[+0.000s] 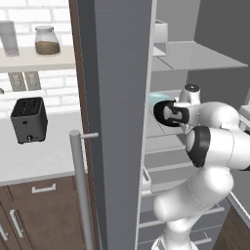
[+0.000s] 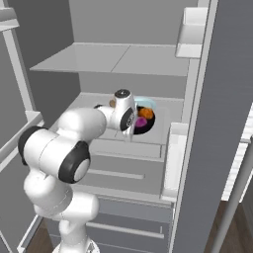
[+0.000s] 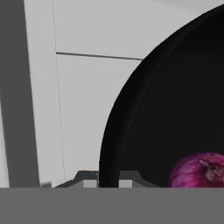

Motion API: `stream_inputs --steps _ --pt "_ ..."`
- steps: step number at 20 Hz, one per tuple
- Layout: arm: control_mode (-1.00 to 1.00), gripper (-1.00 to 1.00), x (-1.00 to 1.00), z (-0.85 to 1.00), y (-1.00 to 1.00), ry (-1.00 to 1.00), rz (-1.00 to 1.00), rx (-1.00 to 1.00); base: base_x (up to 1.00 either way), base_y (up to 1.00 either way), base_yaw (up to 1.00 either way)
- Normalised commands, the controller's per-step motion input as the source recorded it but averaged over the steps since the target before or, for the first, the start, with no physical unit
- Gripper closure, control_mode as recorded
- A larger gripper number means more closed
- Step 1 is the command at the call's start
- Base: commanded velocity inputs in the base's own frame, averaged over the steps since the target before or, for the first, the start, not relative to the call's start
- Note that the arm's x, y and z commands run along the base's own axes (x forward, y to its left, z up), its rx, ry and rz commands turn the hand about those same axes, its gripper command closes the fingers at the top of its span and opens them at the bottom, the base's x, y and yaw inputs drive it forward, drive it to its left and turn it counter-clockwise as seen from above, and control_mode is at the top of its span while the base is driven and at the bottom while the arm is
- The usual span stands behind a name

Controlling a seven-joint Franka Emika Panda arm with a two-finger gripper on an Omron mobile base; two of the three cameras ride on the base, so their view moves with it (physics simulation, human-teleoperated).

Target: Pick the chicken drumstick and onion from their plates and place them in the bowl. Then put the bowl in the fridge.

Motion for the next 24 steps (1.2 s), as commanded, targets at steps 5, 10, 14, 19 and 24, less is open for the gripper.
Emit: stream_inputs --steps 5,10,14,19,24 --pt "-1.00 1.00 0.18 -0.22 0.00 0.00 0.00 0.00 0.00 0.00 0.00" --pt "-1.00 -1.00 -0.03 0.02 0.00 -0.06 0.00 0.00 0.00 0.00 0.00" --pt "-1.00 -1.00 -0.40 0.45 0.00 -0.13 -0.02 0.00 0.00 0.00 0.00" --pt "-1.00 -1.00 -0.80 0.93 0.26 -0.01 -0.12 0.00 0.00 0.00 0.00" --pt "-1.00 -1.00 -0.88 0.66 0.56 0.07 -0.11 0.01 0.00 0.00 0.00"
